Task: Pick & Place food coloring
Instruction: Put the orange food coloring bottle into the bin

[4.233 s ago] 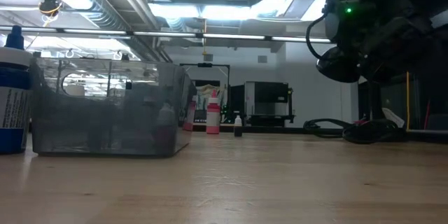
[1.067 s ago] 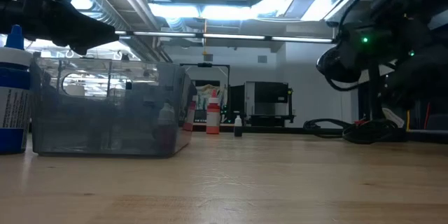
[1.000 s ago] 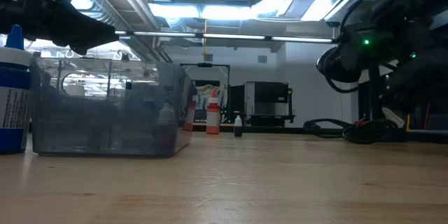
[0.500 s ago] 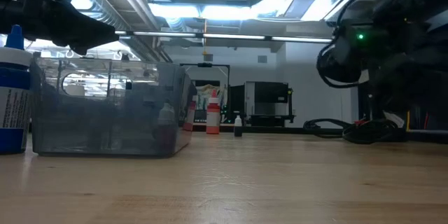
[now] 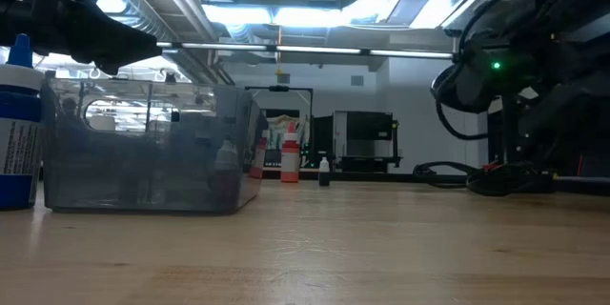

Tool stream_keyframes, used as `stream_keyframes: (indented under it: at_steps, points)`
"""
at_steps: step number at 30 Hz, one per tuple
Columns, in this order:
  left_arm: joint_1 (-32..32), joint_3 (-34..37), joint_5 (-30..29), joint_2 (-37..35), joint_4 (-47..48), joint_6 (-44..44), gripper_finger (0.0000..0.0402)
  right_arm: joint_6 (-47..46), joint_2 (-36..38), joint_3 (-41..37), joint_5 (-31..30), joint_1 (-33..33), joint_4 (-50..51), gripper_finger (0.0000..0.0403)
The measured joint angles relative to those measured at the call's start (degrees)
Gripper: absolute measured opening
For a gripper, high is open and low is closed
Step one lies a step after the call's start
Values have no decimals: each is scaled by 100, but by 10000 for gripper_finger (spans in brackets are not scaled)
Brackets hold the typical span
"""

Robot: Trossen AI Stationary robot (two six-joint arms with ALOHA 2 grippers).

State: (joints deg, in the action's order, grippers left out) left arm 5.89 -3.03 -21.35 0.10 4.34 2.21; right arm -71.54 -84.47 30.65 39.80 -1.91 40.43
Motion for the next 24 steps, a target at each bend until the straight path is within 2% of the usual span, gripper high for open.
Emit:
stream_keyframes:
  at_steps: [3,8,18,24]
  points:
    - [0,0,1,0,0,0,155,59,0,0,31,-62,108,225]
    - [0,0,1,0,1,1,155,176,29,-5,-268,-62,572,225]
    - [0,0,0,0,2,1,155,-198,201,-7,-565,-59,607,227]
    - [0,0,1,0,2,1,155,-399,225,-7,-607,-74,784,264]
